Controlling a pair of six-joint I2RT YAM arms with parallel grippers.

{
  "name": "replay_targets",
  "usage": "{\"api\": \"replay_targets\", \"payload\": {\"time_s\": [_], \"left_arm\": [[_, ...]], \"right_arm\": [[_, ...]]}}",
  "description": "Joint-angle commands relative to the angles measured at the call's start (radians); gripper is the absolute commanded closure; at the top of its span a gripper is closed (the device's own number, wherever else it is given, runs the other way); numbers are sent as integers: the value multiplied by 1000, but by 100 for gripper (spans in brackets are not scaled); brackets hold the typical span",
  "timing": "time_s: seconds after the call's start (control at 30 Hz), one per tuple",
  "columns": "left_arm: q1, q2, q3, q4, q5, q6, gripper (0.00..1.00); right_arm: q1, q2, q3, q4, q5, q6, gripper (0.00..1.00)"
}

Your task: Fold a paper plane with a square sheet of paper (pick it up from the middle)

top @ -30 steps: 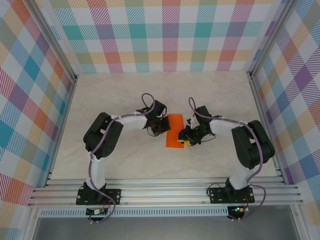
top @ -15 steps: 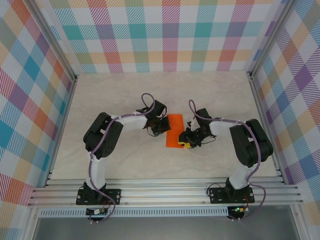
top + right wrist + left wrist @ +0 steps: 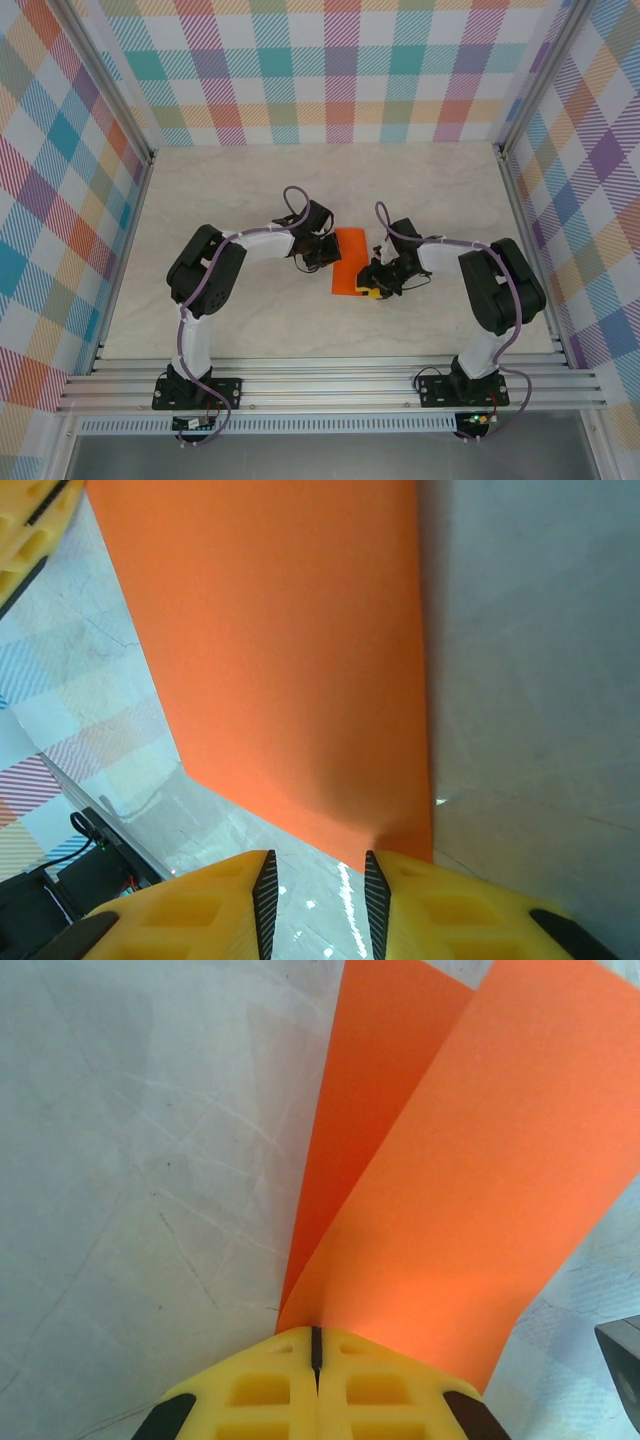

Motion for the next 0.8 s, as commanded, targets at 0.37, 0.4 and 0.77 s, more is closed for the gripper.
{"api": "replay_targets", "payload": {"time_s": [0.37,0.4,0.77], "left_arm": [[-7,62,7,-95,14,23,100],[-7,61,8,-97,14,24,100],[-6,65,11,-104,13,31,100]], "right_arm": [[-51,99,231,7,39,-13,69],[-51,116,246,3,44,-16,69],[-56,213,267,25,72,7,70]]}}
